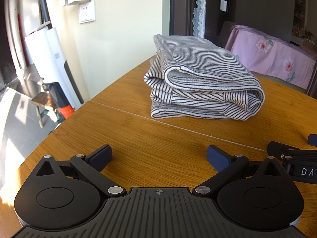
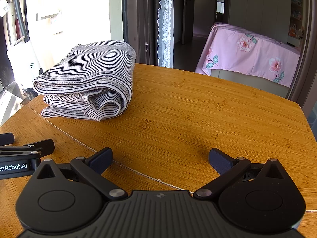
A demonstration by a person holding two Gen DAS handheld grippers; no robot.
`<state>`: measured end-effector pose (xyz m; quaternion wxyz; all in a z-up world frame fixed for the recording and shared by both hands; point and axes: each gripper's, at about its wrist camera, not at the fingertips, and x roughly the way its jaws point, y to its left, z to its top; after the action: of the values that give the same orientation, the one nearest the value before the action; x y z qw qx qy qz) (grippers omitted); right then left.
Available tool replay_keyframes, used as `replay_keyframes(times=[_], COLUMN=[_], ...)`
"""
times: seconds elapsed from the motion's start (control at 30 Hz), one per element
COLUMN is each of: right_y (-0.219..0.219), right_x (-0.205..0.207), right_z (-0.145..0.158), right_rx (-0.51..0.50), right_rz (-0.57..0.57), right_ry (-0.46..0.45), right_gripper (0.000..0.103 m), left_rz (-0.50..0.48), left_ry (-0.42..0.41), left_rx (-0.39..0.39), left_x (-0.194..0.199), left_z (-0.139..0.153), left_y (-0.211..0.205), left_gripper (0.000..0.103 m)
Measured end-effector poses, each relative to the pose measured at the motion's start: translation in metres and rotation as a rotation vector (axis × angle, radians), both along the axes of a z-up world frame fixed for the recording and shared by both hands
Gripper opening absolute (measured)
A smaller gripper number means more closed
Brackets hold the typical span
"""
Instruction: Fold clothes
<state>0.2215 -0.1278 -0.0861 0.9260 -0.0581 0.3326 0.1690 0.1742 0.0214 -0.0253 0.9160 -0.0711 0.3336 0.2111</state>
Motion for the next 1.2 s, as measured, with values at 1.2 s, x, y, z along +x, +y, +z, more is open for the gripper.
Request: replay_keyframes(times=[1.2], right_y=[0.0005], right_x=[0.0004], right_z=[-0.0001], right_rx=[0.000], right_rz=[0.010], right_ry=[-0.001], right_gripper=[0.103], left_rz=[-0.059], left_ry=[0.012], left_rx=[-0.012], left_x=[-0.0026], left_z=[0.0012], left_y=[0.0031], left_gripper=[0.103])
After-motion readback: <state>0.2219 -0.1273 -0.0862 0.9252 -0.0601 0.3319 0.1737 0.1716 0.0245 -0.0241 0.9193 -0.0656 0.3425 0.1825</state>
